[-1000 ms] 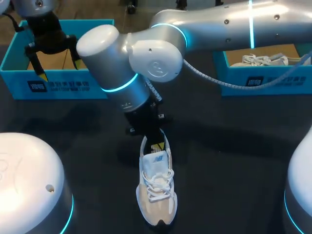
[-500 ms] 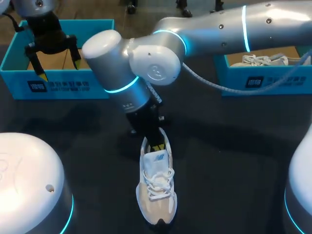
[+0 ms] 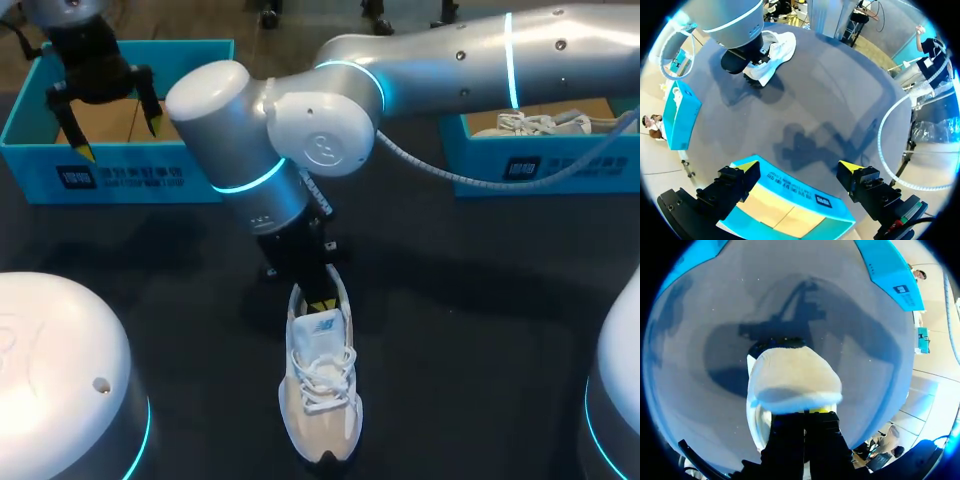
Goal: Take the shoe out of the shoebox, open the shoe tongue, remove and reinsert the insole, then place the shoe into the shoebox
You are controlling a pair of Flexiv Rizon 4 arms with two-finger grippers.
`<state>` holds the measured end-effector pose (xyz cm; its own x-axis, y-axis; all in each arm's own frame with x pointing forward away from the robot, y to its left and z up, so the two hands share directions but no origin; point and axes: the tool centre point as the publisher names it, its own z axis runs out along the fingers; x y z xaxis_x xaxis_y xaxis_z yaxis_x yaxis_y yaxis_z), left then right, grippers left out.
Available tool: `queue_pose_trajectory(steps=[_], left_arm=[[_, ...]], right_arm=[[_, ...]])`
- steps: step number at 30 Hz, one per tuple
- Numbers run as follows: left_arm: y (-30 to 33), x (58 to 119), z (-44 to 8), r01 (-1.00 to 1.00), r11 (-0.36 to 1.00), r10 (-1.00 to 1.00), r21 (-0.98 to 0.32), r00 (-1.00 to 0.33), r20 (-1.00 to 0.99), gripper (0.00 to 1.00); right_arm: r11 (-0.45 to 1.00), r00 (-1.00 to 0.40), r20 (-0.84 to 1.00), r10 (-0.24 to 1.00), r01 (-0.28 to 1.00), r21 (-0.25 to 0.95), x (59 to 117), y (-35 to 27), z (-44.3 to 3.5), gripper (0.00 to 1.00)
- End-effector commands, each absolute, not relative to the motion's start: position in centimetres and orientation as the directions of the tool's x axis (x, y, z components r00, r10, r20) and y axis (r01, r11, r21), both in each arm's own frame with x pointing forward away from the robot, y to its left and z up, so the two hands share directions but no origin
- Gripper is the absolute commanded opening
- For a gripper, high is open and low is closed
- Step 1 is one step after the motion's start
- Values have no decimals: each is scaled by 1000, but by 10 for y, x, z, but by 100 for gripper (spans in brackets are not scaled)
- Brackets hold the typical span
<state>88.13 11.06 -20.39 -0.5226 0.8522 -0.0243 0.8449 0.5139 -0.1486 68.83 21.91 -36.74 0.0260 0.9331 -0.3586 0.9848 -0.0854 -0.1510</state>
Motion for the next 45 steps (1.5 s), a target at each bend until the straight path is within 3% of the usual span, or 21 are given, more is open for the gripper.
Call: queue_pose_trajectory(steps=[1, 14, 26, 45], left_arm=[[125, 890, -191, 842, 508, 852, -180, -522, -37, 100], [141, 897, -196, 853, 472, 870, -221, -492, -42, 100], [141, 897, -196, 853, 472, 870, -221, -492, -42, 100], [141, 897, -196, 853, 472, 870, -221, -492, -42, 100]], right_arm=[[-82, 26, -370, 929, 987, -138, 685, 222, -362, 0], [-119, 62, -313, 948, 979, -167, 681, 220, -394, 0], [-119, 50, -414, 909, 983, -143, 672, 233, -359, 0], [-79, 13, -420, 907, 987, -141, 678, 210, -373, 0]])
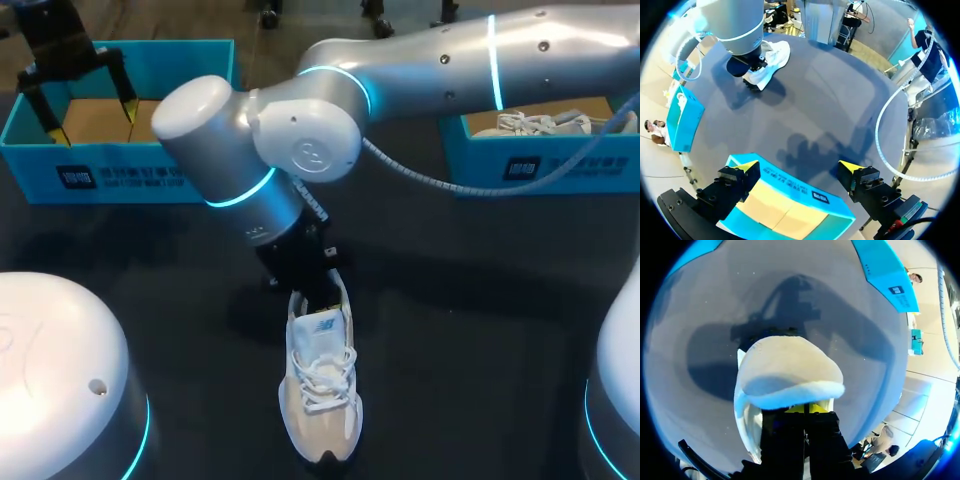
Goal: Take the shoe out of the shoebox, open the shoe tongue, remove and reinsert the insole, then place the shoe into the shoebox
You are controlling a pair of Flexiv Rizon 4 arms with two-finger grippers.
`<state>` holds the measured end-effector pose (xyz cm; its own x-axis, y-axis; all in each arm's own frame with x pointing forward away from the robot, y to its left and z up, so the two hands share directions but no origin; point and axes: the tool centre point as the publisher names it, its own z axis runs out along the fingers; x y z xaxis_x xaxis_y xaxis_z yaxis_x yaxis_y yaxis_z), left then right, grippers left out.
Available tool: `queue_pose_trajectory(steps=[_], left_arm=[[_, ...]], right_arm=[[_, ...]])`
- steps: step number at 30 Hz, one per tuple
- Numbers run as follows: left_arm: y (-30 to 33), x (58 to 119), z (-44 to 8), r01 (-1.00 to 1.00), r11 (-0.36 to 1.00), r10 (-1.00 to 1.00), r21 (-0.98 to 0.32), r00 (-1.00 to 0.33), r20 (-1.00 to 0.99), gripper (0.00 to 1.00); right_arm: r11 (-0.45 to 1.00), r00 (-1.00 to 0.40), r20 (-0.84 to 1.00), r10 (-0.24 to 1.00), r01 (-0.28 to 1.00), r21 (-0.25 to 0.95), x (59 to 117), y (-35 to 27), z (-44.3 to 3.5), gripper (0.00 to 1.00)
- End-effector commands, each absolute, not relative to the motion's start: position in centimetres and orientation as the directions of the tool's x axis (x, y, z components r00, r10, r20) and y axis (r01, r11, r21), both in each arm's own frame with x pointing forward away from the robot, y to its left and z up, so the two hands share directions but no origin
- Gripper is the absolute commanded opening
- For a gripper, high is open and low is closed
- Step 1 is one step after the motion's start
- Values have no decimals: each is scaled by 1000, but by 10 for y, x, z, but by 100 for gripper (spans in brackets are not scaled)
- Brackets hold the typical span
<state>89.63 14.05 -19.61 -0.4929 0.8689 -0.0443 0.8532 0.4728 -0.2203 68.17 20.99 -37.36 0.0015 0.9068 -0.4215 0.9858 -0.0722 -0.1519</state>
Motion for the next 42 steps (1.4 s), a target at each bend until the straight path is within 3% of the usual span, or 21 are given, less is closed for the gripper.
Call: queue_pose_trajectory(steps=[1, 6, 22, 36, 42], left_arm=[[141, 897, -196, 853, 472, 870, -221, -492, -42, 100], [141, 897, -196, 853, 472, 870, -221, -492, -42, 100], [141, 897, -196, 853, 472, 870, -221, -492, -42, 100], [141, 897, -196, 853, 472, 870, -221, -492, -42, 100], [141, 897, -196, 853, 472, 870, -221, -492, -42, 100]], right_arm=[[-79, 13, -420, 907, 987, -141, 678, 210, -373, 0], [-10, -52, -537, 842, 994, -112, 684, 216, -373, 0], [74, -115, -638, 761, 993, -91, 694, 220, -376, 0], [77, -141, -616, 775, 989, -130, 698, 215, -388, 0], [49, -123, -656, 745, 990, -130, 693, 218, -373, 0]])
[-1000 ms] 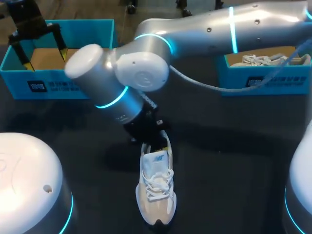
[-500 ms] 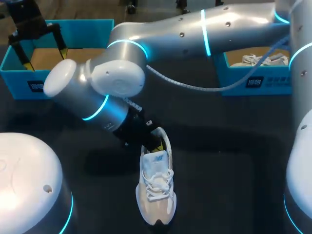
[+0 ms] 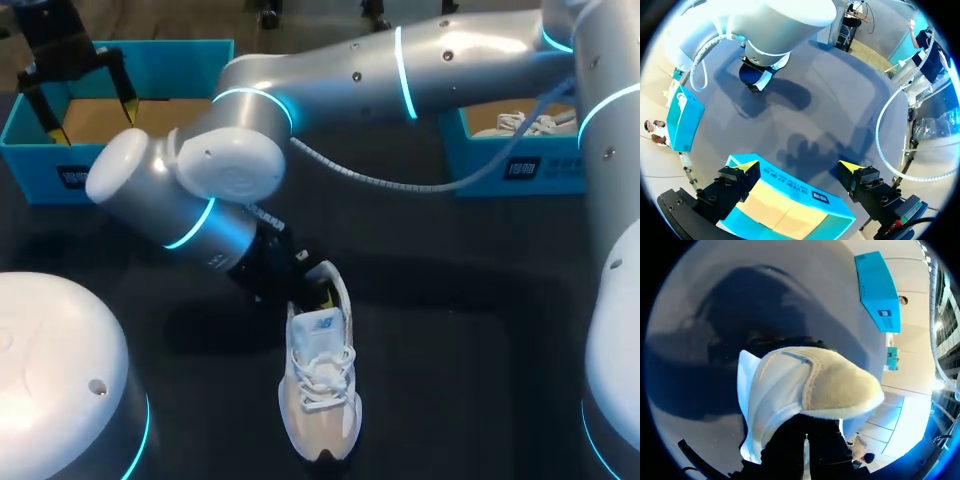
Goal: Take the shoe out of the shoebox, open the shoe tongue, remove and reinsert the insole, then place the shoe into the shoebox
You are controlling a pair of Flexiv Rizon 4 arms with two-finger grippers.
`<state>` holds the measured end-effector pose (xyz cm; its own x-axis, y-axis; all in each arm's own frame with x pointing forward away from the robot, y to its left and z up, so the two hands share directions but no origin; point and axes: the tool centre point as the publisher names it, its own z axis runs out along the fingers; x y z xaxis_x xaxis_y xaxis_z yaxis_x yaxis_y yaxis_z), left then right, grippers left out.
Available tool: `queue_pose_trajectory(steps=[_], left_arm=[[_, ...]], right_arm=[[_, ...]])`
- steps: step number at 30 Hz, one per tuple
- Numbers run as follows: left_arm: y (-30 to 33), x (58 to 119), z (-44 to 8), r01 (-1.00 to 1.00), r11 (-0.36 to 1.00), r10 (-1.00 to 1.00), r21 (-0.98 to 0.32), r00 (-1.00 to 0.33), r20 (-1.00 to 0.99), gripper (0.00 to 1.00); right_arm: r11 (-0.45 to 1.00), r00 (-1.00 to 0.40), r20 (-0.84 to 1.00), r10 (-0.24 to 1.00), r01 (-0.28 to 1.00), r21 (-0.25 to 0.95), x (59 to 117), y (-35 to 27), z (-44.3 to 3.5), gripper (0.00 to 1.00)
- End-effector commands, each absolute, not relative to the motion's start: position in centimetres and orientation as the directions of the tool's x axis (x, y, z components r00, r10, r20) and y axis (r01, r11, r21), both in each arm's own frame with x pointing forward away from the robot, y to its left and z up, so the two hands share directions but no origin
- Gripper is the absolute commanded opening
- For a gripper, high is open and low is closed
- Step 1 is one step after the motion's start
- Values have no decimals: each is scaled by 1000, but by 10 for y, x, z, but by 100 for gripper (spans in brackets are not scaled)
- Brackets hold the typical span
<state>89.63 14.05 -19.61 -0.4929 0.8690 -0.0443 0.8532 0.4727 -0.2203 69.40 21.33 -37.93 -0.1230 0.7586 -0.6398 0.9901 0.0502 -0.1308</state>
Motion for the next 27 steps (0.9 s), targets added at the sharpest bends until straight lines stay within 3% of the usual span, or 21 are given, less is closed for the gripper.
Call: queue_pose_trajectory(steps=[1, 20, 27], left_arm=[[141, 897, -196, 853, 472, 870, -221, -492, -42, 100], [141, 897, -196, 853, 472, 870, -221, -492, -42, 100], [141, 897, -196, 853, 472, 870, -221, -492, -42, 100]], right_arm=[[48, -123, -657, 744, 990, -130, 694, 217, -372, 0], [-44, -82, -622, 779, 982, -184, 693, 198, -395, 0], [-12, -103, -568, 817, 981, -196, 691, 205, -408, 0]])
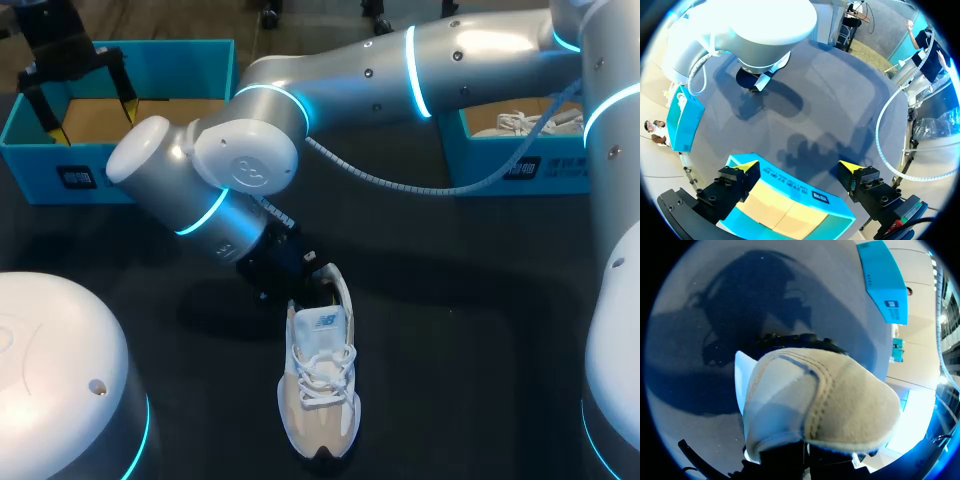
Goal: Take the shoe out of the shoebox, open the shoe tongue, remove and reinsert the insole, then place the shoe into the shoebox
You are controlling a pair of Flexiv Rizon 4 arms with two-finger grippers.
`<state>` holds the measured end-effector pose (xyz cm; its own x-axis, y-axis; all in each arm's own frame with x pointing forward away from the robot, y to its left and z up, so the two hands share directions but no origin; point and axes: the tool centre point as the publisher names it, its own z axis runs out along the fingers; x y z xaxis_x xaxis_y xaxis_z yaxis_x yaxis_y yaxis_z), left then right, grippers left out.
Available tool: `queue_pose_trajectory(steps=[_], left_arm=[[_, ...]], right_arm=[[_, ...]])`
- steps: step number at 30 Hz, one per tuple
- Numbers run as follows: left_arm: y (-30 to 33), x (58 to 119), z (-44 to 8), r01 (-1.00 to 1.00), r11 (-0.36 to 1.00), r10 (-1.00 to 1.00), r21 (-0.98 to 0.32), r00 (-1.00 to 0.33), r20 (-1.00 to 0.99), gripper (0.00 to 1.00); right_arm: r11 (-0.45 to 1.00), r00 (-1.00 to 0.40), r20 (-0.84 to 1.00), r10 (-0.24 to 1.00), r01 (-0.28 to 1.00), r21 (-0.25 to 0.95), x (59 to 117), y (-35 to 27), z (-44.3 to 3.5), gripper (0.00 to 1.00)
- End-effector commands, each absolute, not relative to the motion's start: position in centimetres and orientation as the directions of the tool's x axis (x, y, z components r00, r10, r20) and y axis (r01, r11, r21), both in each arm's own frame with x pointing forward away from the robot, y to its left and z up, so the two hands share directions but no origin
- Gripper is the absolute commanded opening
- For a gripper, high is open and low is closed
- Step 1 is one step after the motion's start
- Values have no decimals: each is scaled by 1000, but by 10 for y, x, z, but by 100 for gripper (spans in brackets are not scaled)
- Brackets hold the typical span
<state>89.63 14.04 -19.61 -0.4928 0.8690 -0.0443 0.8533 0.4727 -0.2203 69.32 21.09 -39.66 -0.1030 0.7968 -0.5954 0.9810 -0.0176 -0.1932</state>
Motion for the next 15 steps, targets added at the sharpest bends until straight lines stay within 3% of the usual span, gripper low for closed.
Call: queue_pose_trajectory(steps=[1, 15], left_arm=[[141, 897, -196, 853, 472, 870, -221, -492, -42, 100], [141, 897, -196, 853, 472, 870, -221, -492, -42, 100]], right_arm=[[-11, -104, -558, 823, 980, -198, 690, 204, -409, 0], [-14, -81, -338, 938, 963, -271, 688, 198, -393, 0]])
